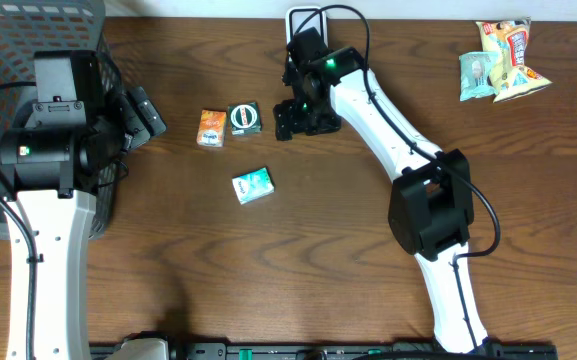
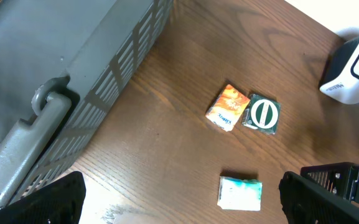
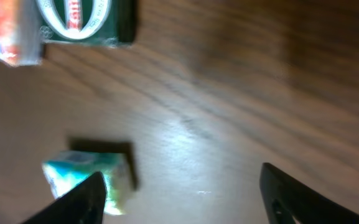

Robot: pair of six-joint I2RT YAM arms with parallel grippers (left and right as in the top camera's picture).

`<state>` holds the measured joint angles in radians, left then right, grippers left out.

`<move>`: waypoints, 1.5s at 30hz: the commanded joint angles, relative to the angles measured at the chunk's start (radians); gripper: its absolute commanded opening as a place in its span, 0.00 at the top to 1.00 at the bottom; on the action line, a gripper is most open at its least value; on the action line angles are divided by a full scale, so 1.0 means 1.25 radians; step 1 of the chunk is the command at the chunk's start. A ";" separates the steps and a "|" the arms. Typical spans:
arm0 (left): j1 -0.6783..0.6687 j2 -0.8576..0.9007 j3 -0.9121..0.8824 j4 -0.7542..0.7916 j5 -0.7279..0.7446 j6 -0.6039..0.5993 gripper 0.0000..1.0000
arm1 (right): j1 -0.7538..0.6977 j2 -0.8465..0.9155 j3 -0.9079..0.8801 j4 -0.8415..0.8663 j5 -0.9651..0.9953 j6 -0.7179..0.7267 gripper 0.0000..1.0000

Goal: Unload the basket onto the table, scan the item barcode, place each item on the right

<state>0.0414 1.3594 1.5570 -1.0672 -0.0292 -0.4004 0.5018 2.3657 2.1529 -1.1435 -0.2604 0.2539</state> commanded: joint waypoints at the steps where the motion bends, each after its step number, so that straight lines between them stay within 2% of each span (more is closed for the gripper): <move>1: 0.003 -0.005 0.000 -0.002 -0.005 -0.007 0.03 | 0.026 -0.006 -0.005 -0.011 -0.056 0.010 0.29; 5: 0.003 -0.005 0.000 -0.002 -0.005 -0.007 0.02 | 0.062 -0.006 -0.020 -0.021 -0.055 -0.066 0.33; 8: 0.003 -0.005 0.000 -0.002 -0.005 -0.007 0.03 | 0.089 -0.006 -0.040 -0.006 -0.021 -0.090 0.50; 10: 0.003 -0.005 0.000 -0.002 -0.005 -0.007 0.02 | 0.107 -0.006 -0.060 -0.004 -0.005 -0.090 0.55; 12: 0.003 -0.005 0.000 -0.001 -0.005 -0.007 0.02 | 0.121 -0.006 -0.077 -0.020 -0.006 -0.083 0.55; 16: 0.003 -0.005 0.000 -0.002 -0.005 -0.007 0.02 | 0.144 -0.006 -0.087 -0.107 0.001 -0.075 0.44; 21: 0.003 -0.005 0.000 -0.002 -0.005 -0.007 0.02 | 0.147 -0.006 -0.087 -0.187 0.027 -0.075 0.41; 23: 0.003 -0.005 0.000 -0.002 -0.005 -0.007 0.02 | 0.147 -0.006 -0.087 -0.187 0.027 -0.073 0.43; 28: 0.003 -0.005 0.000 -0.002 -0.005 -0.007 0.02 | 0.165 -0.006 -0.115 -0.105 0.027 0.012 0.67; 34: 0.003 -0.005 0.000 -0.002 -0.005 -0.007 0.02 | 0.173 -0.006 -0.194 -0.037 0.001 0.067 0.68; 38: 0.003 -0.005 0.000 -0.002 -0.005 -0.007 0.02 | 0.167 -0.006 -0.222 -0.002 0.031 0.067 0.77; 41: 0.003 -0.005 0.000 -0.002 -0.005 -0.007 0.02 | 0.144 -0.006 -0.214 0.009 0.123 0.073 0.77; 45: 0.003 -0.005 0.000 -0.002 -0.005 -0.007 0.02 | 0.096 -0.006 -0.176 0.023 0.155 0.071 0.75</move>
<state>0.0414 1.3594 1.5570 -1.0672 -0.0296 -0.4004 0.6834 2.3577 1.9026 -1.1309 -0.1719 0.3267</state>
